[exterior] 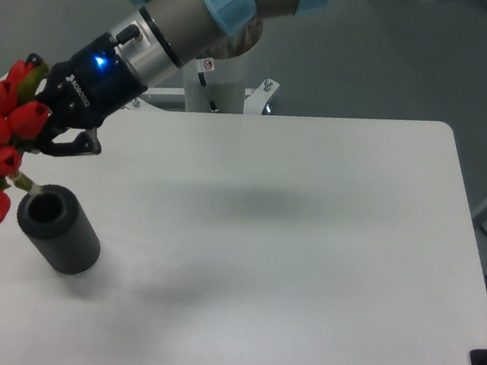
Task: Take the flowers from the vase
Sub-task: 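Lift the gripped tulips up out of the grey vase, then carry the held tulips away from the vase across the table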
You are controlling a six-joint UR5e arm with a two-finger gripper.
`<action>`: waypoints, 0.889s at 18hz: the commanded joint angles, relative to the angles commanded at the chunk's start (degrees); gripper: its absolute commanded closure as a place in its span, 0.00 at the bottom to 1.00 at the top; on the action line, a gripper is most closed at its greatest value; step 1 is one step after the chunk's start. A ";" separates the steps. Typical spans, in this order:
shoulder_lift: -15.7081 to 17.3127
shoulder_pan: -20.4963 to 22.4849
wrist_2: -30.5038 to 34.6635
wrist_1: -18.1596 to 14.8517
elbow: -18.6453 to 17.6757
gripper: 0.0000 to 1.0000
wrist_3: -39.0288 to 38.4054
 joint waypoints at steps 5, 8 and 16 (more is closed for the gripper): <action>0.00 0.26 -0.44 -0.09 1.50 0.77 -1.50; -0.09 2.01 -0.79 -0.09 2.29 0.77 -1.41; -5.44 11.15 -1.68 0.00 5.62 0.77 2.88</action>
